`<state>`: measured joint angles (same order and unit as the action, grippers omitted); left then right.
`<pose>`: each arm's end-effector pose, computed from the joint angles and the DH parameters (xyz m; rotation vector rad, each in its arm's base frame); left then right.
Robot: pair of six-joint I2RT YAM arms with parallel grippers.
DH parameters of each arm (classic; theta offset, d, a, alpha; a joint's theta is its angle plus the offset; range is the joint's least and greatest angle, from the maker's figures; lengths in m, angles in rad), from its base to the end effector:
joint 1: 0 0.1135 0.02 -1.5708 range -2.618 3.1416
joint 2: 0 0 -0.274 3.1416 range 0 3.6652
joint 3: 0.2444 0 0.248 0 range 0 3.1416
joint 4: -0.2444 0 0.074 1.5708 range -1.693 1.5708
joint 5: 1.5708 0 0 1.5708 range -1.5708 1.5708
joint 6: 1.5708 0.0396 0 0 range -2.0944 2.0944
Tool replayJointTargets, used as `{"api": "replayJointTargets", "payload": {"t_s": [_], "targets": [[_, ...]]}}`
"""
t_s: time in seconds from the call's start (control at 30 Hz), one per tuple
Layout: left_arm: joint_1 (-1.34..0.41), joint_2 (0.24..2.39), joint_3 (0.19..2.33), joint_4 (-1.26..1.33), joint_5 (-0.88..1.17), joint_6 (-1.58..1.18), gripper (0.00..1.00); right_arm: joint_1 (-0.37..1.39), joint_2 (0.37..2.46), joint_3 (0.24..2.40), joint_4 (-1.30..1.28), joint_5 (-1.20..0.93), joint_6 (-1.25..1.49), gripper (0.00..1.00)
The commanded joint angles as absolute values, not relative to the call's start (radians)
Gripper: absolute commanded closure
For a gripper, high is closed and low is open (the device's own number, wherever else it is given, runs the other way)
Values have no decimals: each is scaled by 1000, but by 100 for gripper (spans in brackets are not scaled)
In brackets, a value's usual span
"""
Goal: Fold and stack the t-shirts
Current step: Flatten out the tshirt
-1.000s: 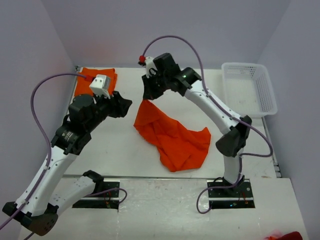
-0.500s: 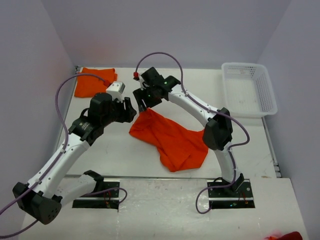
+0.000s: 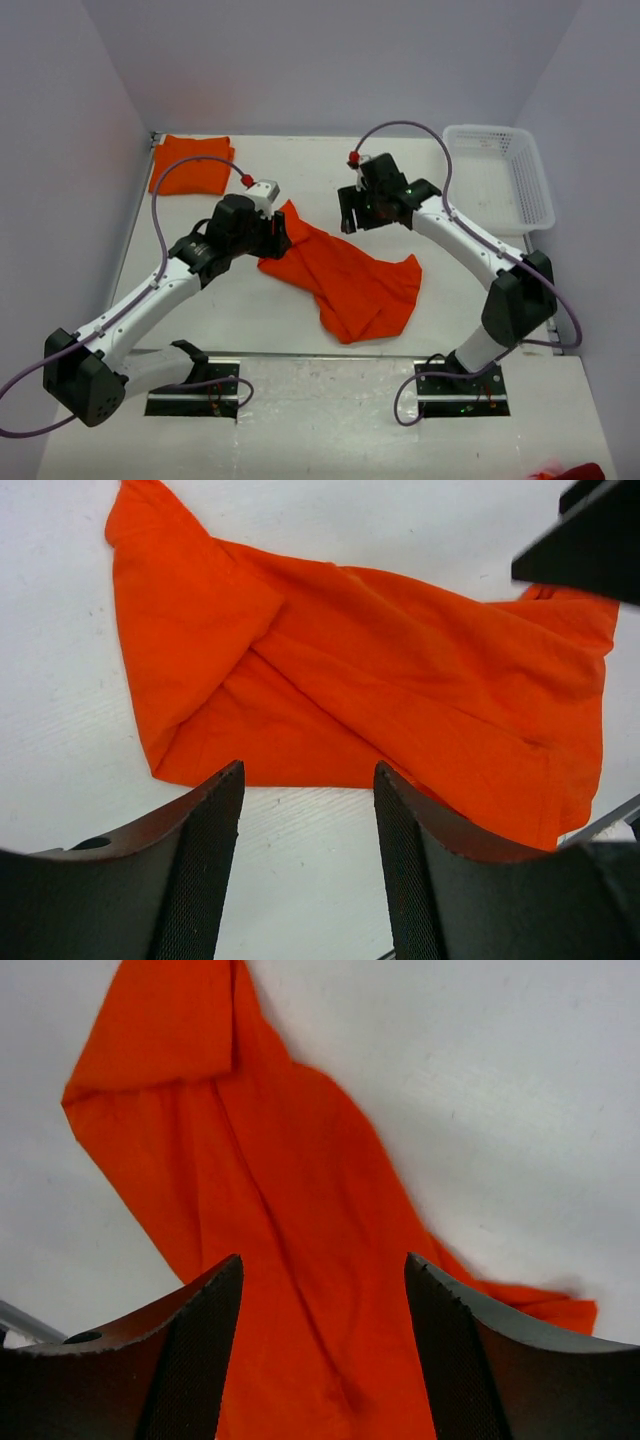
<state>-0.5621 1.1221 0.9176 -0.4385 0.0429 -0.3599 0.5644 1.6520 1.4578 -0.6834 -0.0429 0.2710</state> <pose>0.2020 -0.1293 0.3022 0.2534 2.2562 -0.5489 0.3054 0.1953 0.3117 -0.3835 2.4637 0.4142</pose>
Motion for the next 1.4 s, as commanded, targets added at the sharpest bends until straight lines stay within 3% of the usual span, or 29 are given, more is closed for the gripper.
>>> {"api": "replayJointTargets", "payload": {"t_s": [0.0,0.27,0.5,1.37], "targets": [[-578,1138,925,-373,60,-379,44,604,1542,1254,-520,-69,365,34],[-583,1137,937,-365,72,-370,44,604,1336,853,-319,-57,538,44],[-583,1149,936,-365,74,-362,44,627,1240,655,-262,-37,612,44],[-583,1151,927,-370,80,-351,43,724,973,439,-321,31,821,52]]}}
